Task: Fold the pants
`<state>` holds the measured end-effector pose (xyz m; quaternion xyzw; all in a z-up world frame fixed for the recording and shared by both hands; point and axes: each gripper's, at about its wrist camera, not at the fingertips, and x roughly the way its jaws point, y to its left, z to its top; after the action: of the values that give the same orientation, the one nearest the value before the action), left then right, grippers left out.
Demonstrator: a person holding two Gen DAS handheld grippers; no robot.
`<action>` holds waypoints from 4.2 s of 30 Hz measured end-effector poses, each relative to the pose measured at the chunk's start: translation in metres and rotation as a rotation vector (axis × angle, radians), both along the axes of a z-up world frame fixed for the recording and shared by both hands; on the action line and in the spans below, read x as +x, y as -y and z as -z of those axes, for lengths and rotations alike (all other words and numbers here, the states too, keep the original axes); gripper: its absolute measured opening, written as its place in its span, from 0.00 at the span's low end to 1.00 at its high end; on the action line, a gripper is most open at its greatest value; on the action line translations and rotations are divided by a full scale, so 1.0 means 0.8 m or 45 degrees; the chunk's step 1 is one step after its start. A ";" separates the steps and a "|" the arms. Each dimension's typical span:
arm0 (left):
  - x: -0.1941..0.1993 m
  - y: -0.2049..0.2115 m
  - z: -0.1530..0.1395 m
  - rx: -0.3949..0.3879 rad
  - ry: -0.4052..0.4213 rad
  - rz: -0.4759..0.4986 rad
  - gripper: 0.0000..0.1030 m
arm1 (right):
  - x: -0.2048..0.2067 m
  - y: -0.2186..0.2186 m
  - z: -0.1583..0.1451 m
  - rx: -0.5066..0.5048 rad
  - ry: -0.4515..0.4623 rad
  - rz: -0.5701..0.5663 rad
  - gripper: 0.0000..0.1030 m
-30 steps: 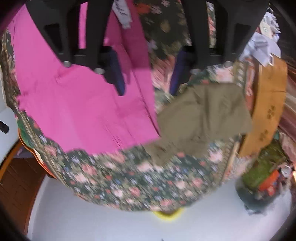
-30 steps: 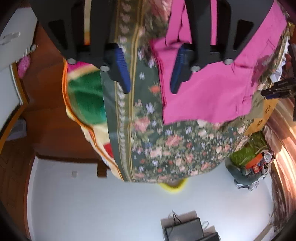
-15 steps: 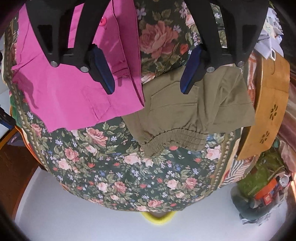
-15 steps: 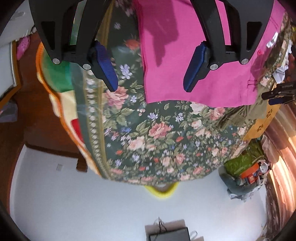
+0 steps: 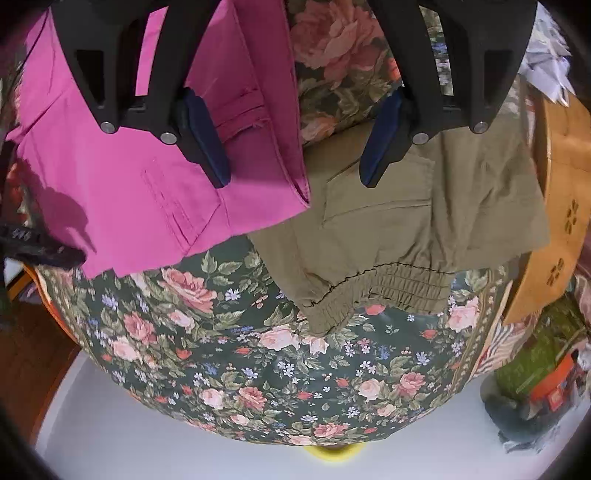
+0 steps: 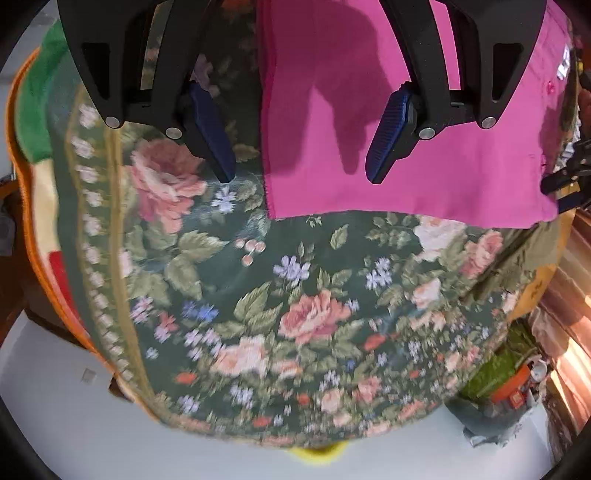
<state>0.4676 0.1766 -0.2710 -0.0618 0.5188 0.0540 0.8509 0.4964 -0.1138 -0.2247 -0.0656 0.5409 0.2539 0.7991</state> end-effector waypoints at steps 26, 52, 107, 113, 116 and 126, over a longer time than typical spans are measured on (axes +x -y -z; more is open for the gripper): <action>-0.020 0.034 -0.060 0.005 0.121 0.115 0.16 | -0.024 0.007 -0.064 -0.016 0.218 -0.035 0.02; -0.159 0.082 -0.170 0.077 0.253 0.191 0.16 | -0.206 0.075 -0.209 0.238 0.445 0.056 0.02; -0.390 0.117 -0.140 0.169 0.215 0.238 0.55 | -0.444 0.126 -0.146 0.120 0.435 -0.037 0.45; -0.373 0.145 -0.140 0.118 0.198 0.295 0.79 | -0.444 0.070 -0.137 0.156 0.415 -0.203 0.52; -0.362 0.159 -0.126 0.120 0.147 0.321 0.79 | -0.442 0.042 -0.116 0.108 0.393 -0.278 0.52; -0.345 0.193 -0.084 0.080 0.036 0.445 0.79 | -0.425 0.012 -0.080 0.069 0.302 -0.368 0.44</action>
<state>0.1915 0.0223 -0.2037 0.0553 0.5079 -0.0794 0.8560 0.1566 -0.1233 -0.1609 -0.1504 0.4208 0.3711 0.8140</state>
